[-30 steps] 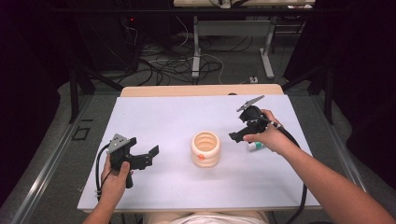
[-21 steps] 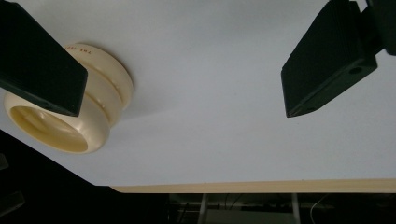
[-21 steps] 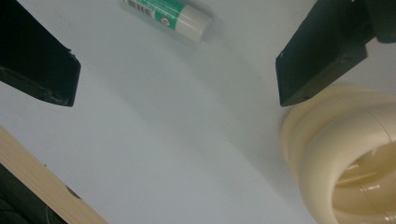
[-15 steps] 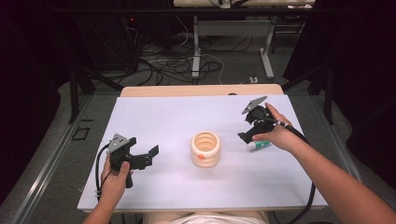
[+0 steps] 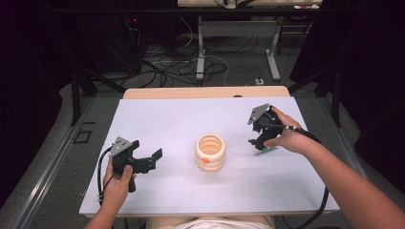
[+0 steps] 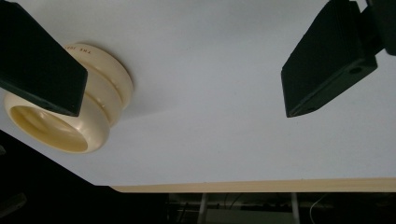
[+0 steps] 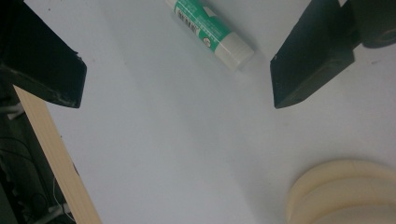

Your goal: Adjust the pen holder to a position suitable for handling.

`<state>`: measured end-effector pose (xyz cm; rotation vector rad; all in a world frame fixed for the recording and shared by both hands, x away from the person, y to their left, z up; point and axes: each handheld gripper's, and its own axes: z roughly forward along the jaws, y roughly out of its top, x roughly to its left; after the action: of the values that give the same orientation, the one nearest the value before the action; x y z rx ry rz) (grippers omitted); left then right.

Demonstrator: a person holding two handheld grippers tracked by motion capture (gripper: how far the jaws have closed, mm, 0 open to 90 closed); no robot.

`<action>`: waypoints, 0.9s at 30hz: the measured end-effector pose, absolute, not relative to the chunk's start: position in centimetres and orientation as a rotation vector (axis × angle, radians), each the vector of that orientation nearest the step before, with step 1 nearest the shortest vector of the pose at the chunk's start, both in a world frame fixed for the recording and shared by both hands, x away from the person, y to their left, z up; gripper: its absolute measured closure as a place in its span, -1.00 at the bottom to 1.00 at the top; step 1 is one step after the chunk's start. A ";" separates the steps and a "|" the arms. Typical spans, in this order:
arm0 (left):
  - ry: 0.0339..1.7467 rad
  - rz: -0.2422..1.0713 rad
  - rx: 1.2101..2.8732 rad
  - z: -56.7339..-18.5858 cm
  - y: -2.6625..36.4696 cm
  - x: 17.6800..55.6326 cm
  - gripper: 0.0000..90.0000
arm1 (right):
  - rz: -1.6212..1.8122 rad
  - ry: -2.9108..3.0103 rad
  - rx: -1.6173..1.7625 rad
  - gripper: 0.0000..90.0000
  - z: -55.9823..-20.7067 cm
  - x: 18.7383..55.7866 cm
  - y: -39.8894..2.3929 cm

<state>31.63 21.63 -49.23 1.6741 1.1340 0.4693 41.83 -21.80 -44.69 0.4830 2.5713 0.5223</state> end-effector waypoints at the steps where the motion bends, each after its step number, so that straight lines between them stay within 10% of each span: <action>1: 1.134 0.470 1.674 -49.2 21.6 31.6 -0.99 | 0.522 2.571 0.483 -0.90 -44.7 41.8 -21.8; 27: 1.134 0.468 1.675 -49.3 21.5 31.7 -0.99 | 0.229 2.648 -0.033 -0.30 -47.2 42.4 -23.9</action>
<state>31.68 21.54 -49.30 1.6754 1.1336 0.4680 42.39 -23.86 -47.22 -0.0331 2.6482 0.2288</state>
